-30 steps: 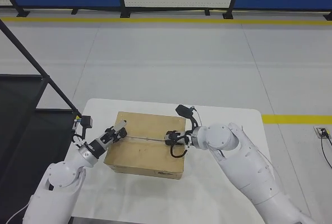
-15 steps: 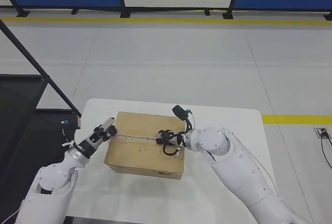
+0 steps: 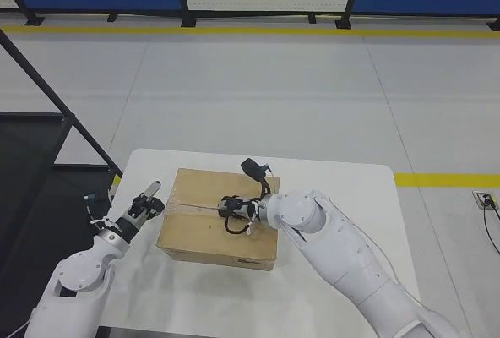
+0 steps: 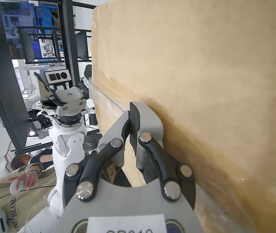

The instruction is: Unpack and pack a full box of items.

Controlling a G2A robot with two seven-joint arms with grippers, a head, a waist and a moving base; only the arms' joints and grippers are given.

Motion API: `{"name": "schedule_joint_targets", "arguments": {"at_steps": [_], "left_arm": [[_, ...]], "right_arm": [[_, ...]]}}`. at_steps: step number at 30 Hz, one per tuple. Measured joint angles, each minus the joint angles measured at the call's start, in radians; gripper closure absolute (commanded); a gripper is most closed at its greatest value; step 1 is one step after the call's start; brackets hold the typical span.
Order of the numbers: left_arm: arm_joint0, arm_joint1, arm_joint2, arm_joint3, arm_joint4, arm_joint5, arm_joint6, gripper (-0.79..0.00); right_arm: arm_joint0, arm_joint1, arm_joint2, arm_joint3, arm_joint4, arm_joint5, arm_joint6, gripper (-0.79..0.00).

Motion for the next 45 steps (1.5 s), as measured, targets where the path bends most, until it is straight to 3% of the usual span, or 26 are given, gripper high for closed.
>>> {"name": "schedule_joint_targets", "arguments": {"at_steps": [8, 23, 36, 45], "left_arm": [[-0.058, -0.016, 0.075, 0.059, -0.007, -0.015, -0.013, -0.785], [-0.077, -0.031, 0.138, 0.040, 0.009, -0.025, -0.026, -0.785], [-0.092, -0.037, 0.154, 0.052, 0.010, -0.033, -0.034, -0.785], [-0.105, -0.037, 0.142, 0.066, 0.006, -0.037, -0.033, -0.785]], "right_arm": [[0.012, -0.017, -0.011, 0.026, -0.002, 0.001, -0.007, 0.000], [0.026, -0.033, -0.001, 0.072, -0.002, -0.027, 0.021, 0.000], [0.058, -0.056, -0.014, 0.132, 0.023, -0.096, 0.114, 0.000], [0.034, -0.032, 0.031, 0.105, -0.028, -0.087, 0.127, 0.000]]}}
